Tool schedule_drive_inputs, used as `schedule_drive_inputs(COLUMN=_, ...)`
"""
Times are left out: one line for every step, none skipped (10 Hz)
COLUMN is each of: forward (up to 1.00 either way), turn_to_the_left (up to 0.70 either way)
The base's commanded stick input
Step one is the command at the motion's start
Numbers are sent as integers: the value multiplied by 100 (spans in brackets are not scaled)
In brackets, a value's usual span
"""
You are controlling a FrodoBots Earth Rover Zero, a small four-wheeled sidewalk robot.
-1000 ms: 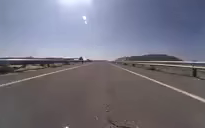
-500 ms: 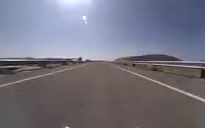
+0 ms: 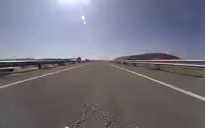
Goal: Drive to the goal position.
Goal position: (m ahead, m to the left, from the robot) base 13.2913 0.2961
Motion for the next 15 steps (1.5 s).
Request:
schedule_drive_inputs(forward=100, turn_to_the_left=0)
schedule_drive_inputs(forward=100, turn_to_the_left=0)
schedule_drive_inputs(forward=100, turn_to_the_left=0)
schedule_drive_inputs(forward=100, turn_to_the_left=0)
schedule_drive_inputs(forward=100, turn_to_the_left=0)
schedule_drive_inputs(forward=100, turn_to_the_left=0)
schedule_drive_inputs(forward=100, turn_to_the_left=0)
schedule_drive_inputs(forward=100, turn_to_the_left=0)
schedule_drive_inputs(forward=100, turn_to_the_left=0)
schedule_drive_inputs(forward=100, turn_to_the_left=0)
schedule_drive_inputs(forward=100, turn_to_the_left=0)
schedule_drive_inputs(forward=100, turn_to_the_left=0)
schedule_drive_inputs(forward=100, turn_to_the_left=0)
schedule_drive_inputs(forward=100, turn_to_the_left=0)
schedule_drive_inputs(forward=100, turn_to_the_left=0)
